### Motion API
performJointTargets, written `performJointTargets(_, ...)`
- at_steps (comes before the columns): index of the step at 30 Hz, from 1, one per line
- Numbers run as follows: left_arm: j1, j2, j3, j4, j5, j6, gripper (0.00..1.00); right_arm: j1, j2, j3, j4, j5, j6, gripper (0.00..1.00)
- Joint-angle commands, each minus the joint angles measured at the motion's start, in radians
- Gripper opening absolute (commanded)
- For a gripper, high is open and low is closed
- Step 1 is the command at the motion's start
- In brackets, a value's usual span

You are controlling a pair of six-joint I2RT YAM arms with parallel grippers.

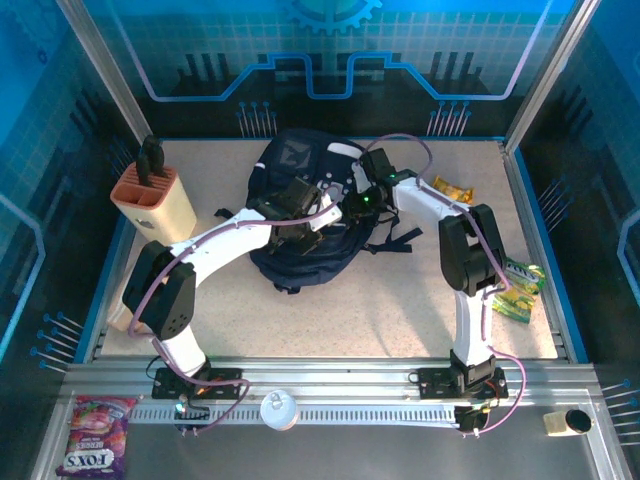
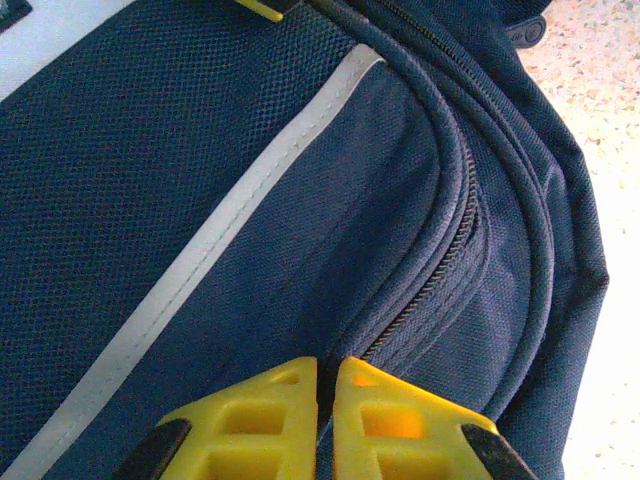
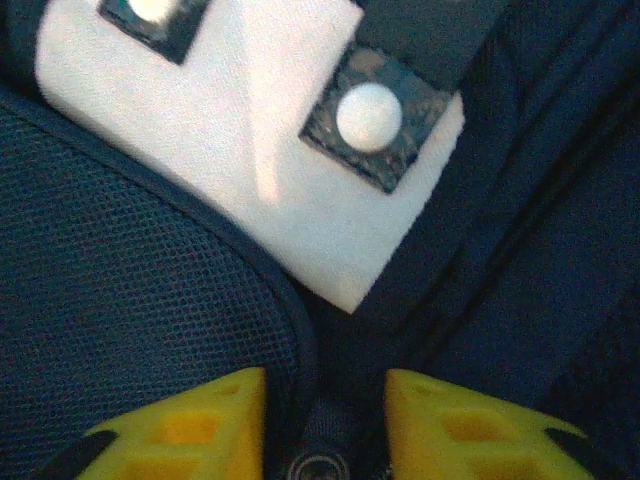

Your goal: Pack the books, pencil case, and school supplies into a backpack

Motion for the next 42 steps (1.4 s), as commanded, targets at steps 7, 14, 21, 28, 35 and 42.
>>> performJointTargets(7,0.017,0.004,-0.025,0.034,-0.019,-0.032,0.11,-0.023,-0.115,-0.088,-0.157,0.181,0.107,0.27)
performJointTargets(14,0.018,0.009,-0.023,0.034,-0.016,-0.031,0.11,-0.067,-0.186,-0.187,-0.111,0.091,0.151,0.27)
performJointTargets(21,0.018,0.007,-0.025,0.032,-0.007,-0.033,0.12,-0.063,-0.187,-0.132,-0.071,-0.003,0.033,0.36)
performJointTargets(28,0.018,0.003,-0.036,0.029,-0.015,-0.041,0.12,-0.039,-0.019,0.077,-0.183,0.063,0.022,0.44)
performJointTargets(35,0.018,-0.003,-0.045,0.032,-0.019,-0.042,0.12,-0.023,0.073,0.164,-0.268,0.182,0.061,0.47)
performJointTargets(42,0.019,-0.006,-0.054,0.048,-0.039,-0.037,0.11,-0.024,-0.019,0.063,-0.315,0.245,0.039,0.46)
